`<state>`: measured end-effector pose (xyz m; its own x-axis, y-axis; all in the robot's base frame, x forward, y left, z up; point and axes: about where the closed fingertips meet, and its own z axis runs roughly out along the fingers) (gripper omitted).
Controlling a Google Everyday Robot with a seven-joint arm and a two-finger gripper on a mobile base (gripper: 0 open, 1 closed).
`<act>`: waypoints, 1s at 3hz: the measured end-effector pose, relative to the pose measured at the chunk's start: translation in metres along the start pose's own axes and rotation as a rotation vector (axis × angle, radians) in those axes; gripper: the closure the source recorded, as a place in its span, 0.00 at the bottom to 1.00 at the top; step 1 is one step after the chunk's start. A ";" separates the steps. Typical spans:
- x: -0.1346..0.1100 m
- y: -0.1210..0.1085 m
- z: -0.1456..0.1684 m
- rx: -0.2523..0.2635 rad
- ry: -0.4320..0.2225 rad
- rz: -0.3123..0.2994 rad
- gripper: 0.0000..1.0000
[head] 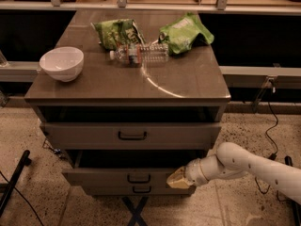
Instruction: Close middle drawer
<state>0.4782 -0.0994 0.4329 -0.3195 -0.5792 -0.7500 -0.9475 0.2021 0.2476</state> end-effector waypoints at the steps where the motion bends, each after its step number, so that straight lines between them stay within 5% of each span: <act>1: -0.008 -0.015 -0.004 0.013 -0.024 -0.006 1.00; 3: -0.002 -0.033 -0.009 0.040 -0.060 0.011 1.00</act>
Offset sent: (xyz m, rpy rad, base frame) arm 0.0427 -0.0113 0.0086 0.0526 -0.0442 -0.0507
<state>0.5100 -0.1116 0.4319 -0.3273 -0.5285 -0.7833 -0.9427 0.2398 0.2321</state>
